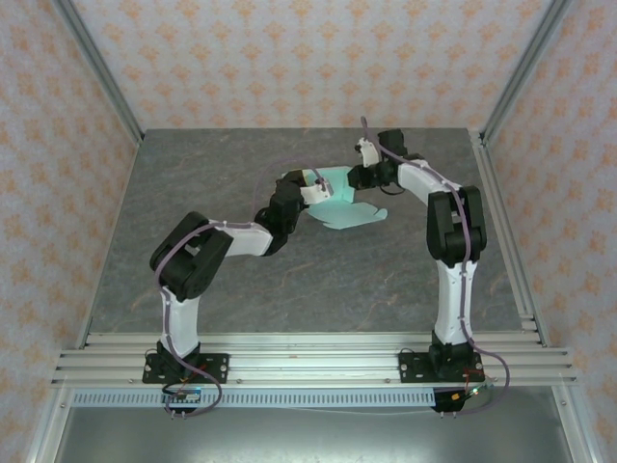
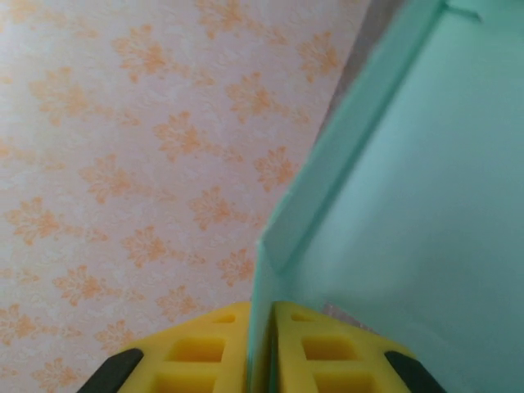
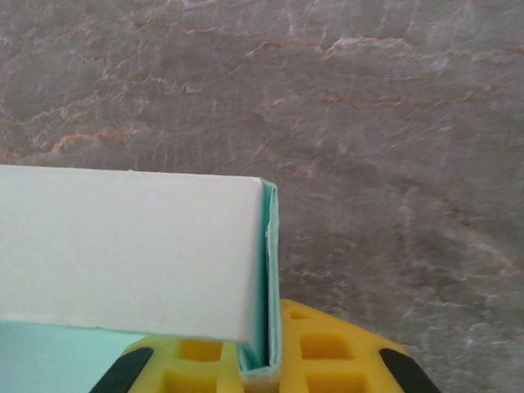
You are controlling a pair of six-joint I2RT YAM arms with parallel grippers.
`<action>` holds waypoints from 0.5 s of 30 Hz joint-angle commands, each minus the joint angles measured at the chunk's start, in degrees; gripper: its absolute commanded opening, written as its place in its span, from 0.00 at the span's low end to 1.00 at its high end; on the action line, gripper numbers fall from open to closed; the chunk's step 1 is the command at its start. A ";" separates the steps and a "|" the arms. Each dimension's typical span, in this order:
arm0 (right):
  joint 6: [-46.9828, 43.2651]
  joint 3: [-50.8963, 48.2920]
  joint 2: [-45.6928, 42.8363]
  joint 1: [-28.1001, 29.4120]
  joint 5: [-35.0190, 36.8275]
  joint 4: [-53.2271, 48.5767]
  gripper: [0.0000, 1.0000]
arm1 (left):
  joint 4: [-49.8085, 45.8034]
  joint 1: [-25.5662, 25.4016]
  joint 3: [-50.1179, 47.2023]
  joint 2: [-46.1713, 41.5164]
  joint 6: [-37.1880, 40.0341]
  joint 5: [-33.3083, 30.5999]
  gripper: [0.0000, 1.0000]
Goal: Fold the paper box
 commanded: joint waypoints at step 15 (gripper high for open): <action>1.33 -21.66 -21.61 8.22 28.30 16.17 0.00 | -25.76 -0.20 -4.10 -26.91 -40.39 3.91 0.73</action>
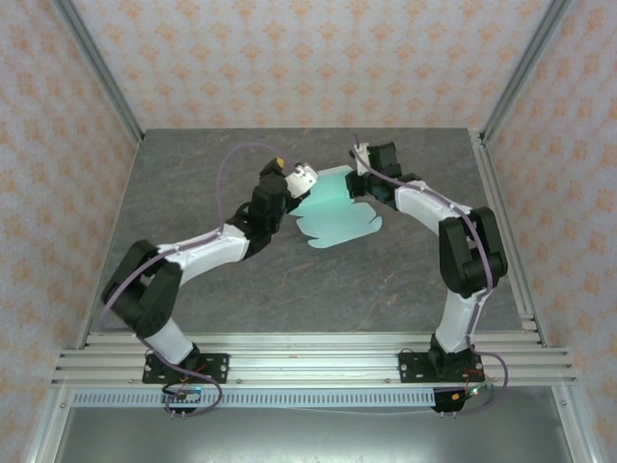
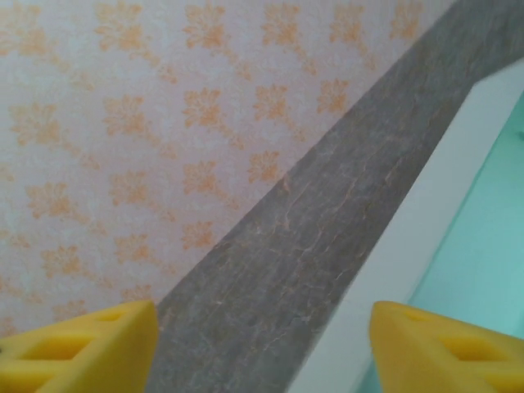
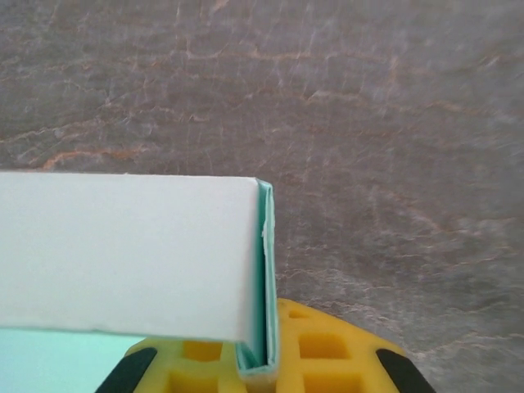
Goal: Fold the paper box
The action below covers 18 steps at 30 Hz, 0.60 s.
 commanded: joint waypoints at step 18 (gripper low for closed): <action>3.45 -15.67 -13.55 6.83 17.95 11.75 0.00 | -26.12 11.08 -7.51 -23.33 -46.45 14.69 0.77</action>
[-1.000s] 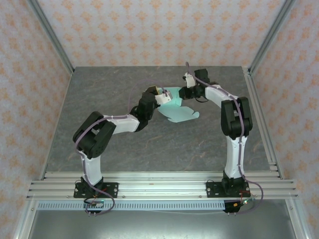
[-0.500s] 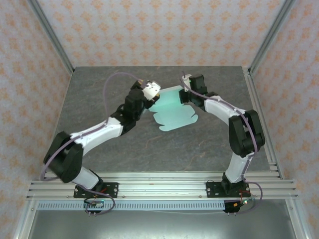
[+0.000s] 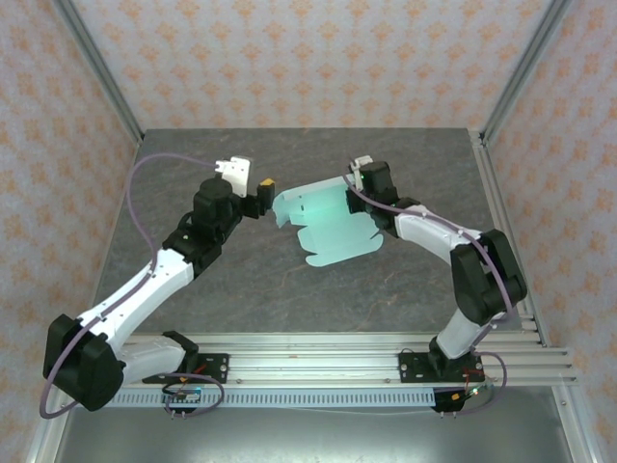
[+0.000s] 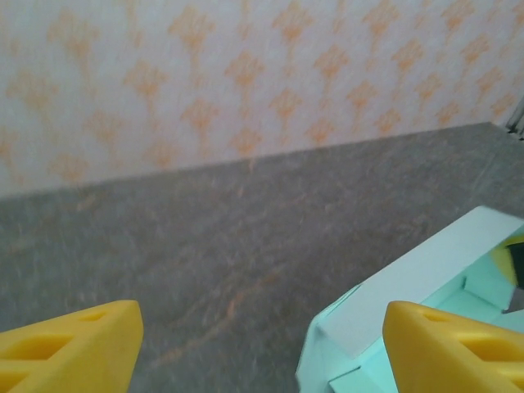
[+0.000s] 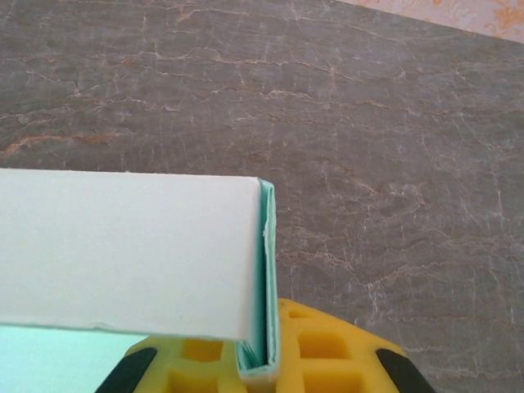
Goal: Fold the paper box
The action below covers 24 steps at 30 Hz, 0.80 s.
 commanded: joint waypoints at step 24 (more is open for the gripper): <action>4.20 -2.70 -4.15 3.15 5.21 3.02 0.00 | -9.01 1.77 5.12 11.70 -9.12 9.03 0.81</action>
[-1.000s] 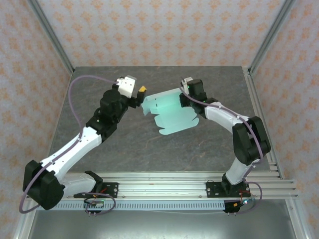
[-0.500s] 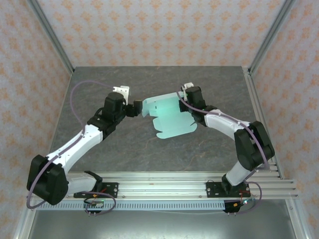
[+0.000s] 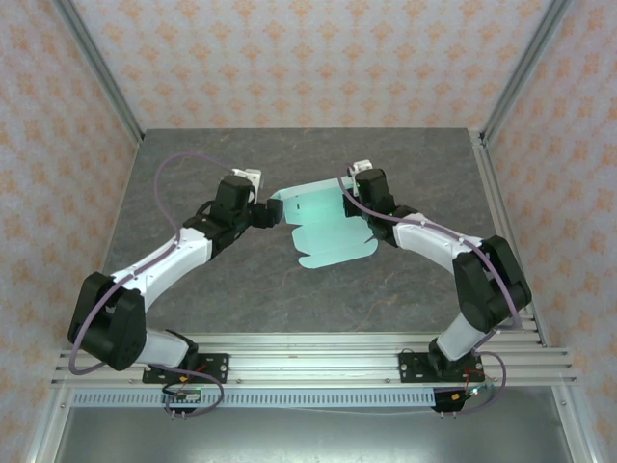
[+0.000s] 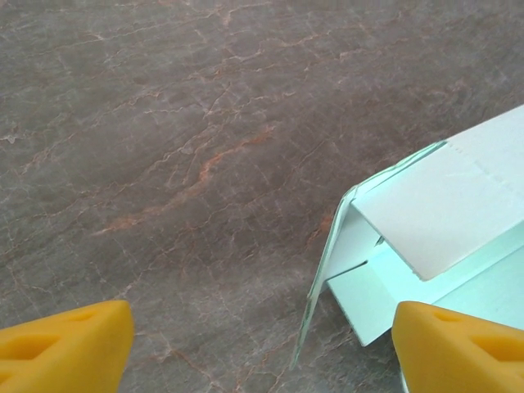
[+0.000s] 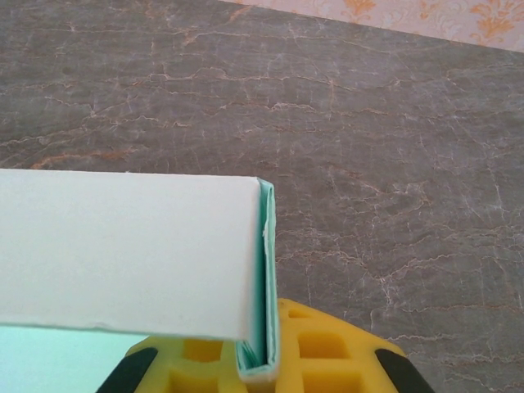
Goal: Fold the paper box
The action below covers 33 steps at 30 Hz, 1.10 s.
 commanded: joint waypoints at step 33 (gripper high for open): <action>2.09 0.59 -2.33 0.24 -0.36 -1.36 0.00 | -9.27 1.45 11.74 7.74 1.21 2.87 0.74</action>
